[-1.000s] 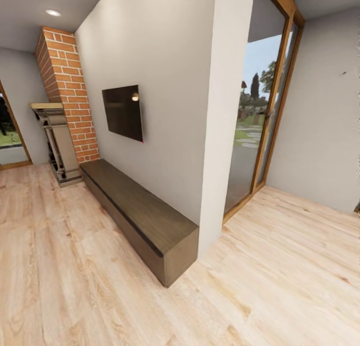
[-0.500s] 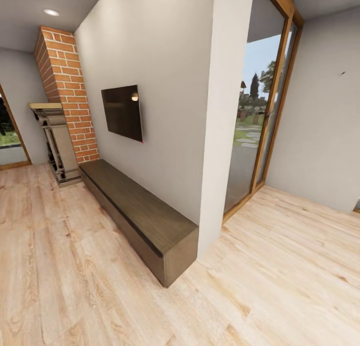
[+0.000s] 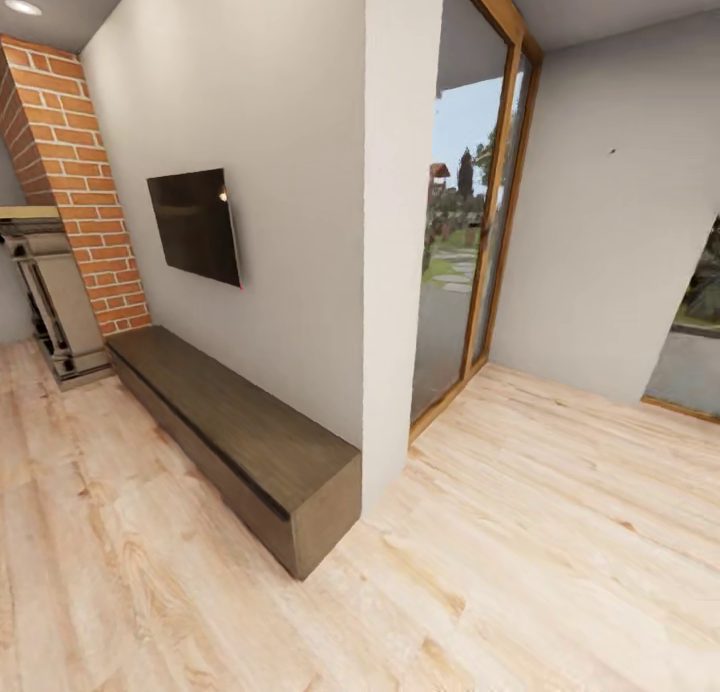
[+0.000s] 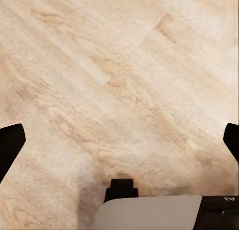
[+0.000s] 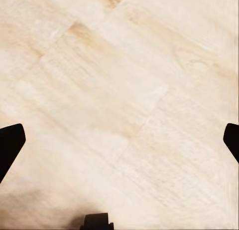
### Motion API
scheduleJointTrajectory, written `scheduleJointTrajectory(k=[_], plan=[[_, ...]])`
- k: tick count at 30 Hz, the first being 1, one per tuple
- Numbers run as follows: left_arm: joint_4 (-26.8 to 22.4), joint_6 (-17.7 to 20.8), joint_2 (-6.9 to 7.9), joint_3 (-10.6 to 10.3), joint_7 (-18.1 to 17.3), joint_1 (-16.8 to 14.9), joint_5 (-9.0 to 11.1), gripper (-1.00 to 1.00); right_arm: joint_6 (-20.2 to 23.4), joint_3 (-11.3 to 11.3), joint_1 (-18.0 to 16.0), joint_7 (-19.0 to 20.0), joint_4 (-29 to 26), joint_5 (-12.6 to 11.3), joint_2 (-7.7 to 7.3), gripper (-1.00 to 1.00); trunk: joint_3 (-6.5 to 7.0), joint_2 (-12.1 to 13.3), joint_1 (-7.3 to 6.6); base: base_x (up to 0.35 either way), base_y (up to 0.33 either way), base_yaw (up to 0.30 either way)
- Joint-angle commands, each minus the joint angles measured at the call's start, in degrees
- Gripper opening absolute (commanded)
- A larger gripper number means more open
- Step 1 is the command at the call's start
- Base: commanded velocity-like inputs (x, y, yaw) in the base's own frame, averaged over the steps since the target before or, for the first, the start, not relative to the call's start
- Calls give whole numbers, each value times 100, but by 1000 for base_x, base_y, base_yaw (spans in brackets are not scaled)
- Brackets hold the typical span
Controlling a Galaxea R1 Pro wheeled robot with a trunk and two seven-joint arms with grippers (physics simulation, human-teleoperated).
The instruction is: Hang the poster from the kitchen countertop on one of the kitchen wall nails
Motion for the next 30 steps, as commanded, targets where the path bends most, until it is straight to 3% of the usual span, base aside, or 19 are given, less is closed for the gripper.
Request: scheduleJointTrajectory(k=[1, 8, 19, 30], plan=[[-11, -1, -1, 9, -2, 4, -3, 100, -18, -5, -5, -2, 7, 1, 1, 100, -5, -3, 0, 0, -226, -297], [-11, -1, -1, 4, 0, 4, -3, 100, -20, -5, -5, -2, 7, 1, 1, 100, -5, -3, 0, 0, -272, -290], [-11, -1, -1, 2, -1, 4, -4, 100, -21, -4, -5, -2, 7, 1, 1, 100, -5, -3, 0, 0, -294, -129], [-11, -1, -1, 2, -1, 4, -3, 100, -21, -5, -5, -2, 7, 1, 1, 100, -5, -3, 0, 0, -296, -289]])
